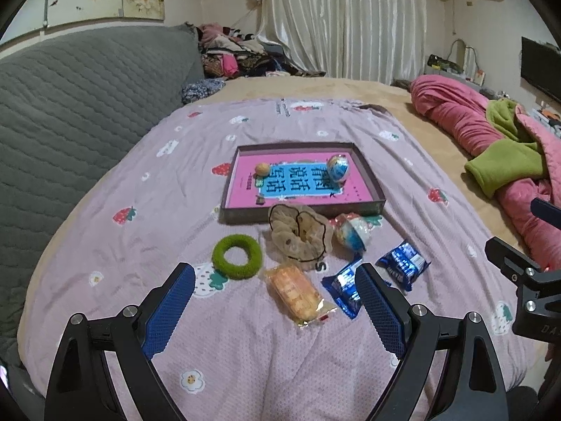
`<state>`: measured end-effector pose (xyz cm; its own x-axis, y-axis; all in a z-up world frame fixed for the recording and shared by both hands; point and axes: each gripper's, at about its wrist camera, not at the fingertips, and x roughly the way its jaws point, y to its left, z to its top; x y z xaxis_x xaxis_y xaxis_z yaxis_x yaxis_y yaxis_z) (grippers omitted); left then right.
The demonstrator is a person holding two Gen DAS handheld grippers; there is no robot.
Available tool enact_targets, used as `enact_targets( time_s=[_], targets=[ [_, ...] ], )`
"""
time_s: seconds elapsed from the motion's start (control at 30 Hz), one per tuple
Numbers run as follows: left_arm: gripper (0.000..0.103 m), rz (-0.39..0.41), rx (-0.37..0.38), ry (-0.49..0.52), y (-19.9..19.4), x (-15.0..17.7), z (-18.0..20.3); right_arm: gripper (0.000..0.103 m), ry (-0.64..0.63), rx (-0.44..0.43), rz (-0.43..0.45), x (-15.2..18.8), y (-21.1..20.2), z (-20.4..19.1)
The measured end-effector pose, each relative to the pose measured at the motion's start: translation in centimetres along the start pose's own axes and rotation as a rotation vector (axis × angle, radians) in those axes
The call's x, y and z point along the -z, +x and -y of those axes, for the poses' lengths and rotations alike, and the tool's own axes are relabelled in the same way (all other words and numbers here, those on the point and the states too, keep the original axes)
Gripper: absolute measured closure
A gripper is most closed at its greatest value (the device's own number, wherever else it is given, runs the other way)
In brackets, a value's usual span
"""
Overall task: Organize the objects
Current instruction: 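Withdraw both grippers from the tray toward the remaining snacks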
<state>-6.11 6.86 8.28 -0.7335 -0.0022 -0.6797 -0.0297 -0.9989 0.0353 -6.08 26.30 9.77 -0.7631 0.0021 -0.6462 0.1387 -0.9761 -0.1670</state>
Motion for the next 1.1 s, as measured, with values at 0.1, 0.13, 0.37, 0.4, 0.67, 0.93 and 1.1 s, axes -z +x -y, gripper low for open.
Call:
enact_targets(
  time_s=[0.1, 0.13, 0.37, 0.4, 0.67, 0.93, 1.1],
  targets=[
    [0.010, -0.013, -0.012, -0.004, 0.8, 0.7, -0.2, 0.001, 0.002, 0.003, -0.024, 0.8, 1.0, 0.1],
    [0.010, -0.015, -0.016, -0.005, 1.1, 1.0, -0.3, 0.001, 0.002, 0.006, -0.031, 1.0, 1.3, 0.2],
    [0.010, -0.059, -0.017, -0.026, 3.3, 2.2, -0.7, 0.001, 0.009, 0.011, -0.063, 2.6, 3.2, 0.4],
    [0.010, -0.061, -0.018, -0.024, 3.6, 2.4, -0.6, 0.001, 0.010, 0.013, -0.065, 2.8, 3.4, 0.4],
    [0.010, -0.092, -0.007, -0.020, 5.5, 3.6, -0.2, 0.001, -0.023, 0.044, -0.060, 3.8, 5.1, -0.3],
    [0.010, -0.115, -0.010, -0.031, 7.2, 4.3, 0.0, 0.001, -0.052, 0.043, -0.070, 4.2, 7.1, -0.4],
    [0.010, -0.127, -0.015, -0.036, 8.2, 4.4, 0.0, 0.001, -0.052, 0.020, -0.073, 4.1, 8.5, -0.7]
  ],
)
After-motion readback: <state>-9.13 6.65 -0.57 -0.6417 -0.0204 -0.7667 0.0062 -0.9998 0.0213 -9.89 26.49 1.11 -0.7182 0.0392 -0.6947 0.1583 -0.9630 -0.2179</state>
